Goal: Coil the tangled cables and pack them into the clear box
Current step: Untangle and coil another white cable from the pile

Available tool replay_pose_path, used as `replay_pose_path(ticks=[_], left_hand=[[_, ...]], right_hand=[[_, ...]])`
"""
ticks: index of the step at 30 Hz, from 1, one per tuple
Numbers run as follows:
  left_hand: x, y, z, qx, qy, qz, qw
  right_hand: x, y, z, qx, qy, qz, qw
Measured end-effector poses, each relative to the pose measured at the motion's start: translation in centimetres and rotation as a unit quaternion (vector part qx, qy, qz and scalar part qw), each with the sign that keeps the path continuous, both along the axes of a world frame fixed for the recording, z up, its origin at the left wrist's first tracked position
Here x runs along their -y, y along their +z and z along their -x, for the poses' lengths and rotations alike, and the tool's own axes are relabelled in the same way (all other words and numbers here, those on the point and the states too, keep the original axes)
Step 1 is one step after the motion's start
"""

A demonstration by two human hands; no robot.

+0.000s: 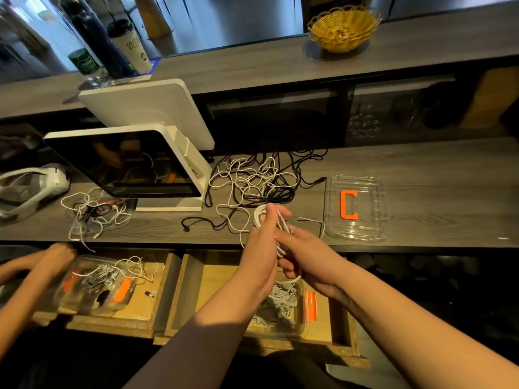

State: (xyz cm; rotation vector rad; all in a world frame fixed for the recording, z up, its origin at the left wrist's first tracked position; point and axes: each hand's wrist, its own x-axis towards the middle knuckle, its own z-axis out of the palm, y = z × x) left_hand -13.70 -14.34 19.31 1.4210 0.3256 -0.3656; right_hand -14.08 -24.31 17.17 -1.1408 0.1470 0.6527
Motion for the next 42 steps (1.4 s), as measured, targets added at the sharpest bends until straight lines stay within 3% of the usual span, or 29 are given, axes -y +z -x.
replay_pose_path(ticks=[8,13,18,23,25,27,29,30,32,36,39,42], left_hand=[[0.3,0.5,0.3,0.043,0.061,-0.006,0.997],[-0.1,0.6,0.9,0.025,0.068,0.034,0.997],[-0.5,0.2,0.6,0.005,0.082,0.082,0.993],[-2.6,0.5,-0.8,-0.075,0.050,0.203,0.975],[-3.5,0.4,-1.0,-0.072,-0.005,0.147,0.987],[-3.6,0.1,-0.8,-0.016,-0.072,-0.044,0.996],[-3.4,-0.5,-0.6,0.083,-0.110,-0.241,0.961],[-3.3,-0.9,-0.5,0.119,-0.120,-0.296,0.940],[-3.1,-1.4,-0.2,0.148,-0.135,-0.323,0.925],[-3.0,-1.5,0.2,0.112,-0.175,-0.342,0.916],[-3.7,-1.6,0.2,0.077,-0.161,-0.321,0.930],[-3.7,-1.8,-0.2,0.096,-0.125,-0.311,0.937]], right_hand=[[1.5,-0.1,0.3,0.019,0.075,-0.113,0.991],[2.6,0.7,0.2,0.047,0.168,-0.039,0.984],[2.9,0.8,0.3,0.047,0.164,-0.009,0.985],[4.3,0.3,0.1,0.063,0.191,0.042,0.979],[4.6,0.4,-0.2,0.069,0.226,0.064,0.970],[4.9,0.5,-0.5,0.071,0.264,0.079,0.959],[5.0,0.6,-0.6,0.072,0.287,0.088,0.951],[5.0,0.5,-0.6,0.071,0.293,0.087,0.950],[5.0,0.1,-0.4,0.076,0.299,0.084,0.948],[5.2,-0.3,-0.3,0.076,0.294,0.103,0.947],[5.0,0.0,-0.6,0.082,0.296,0.124,0.944],[5.1,0.2,-0.9,0.124,0.262,0.174,0.941]])
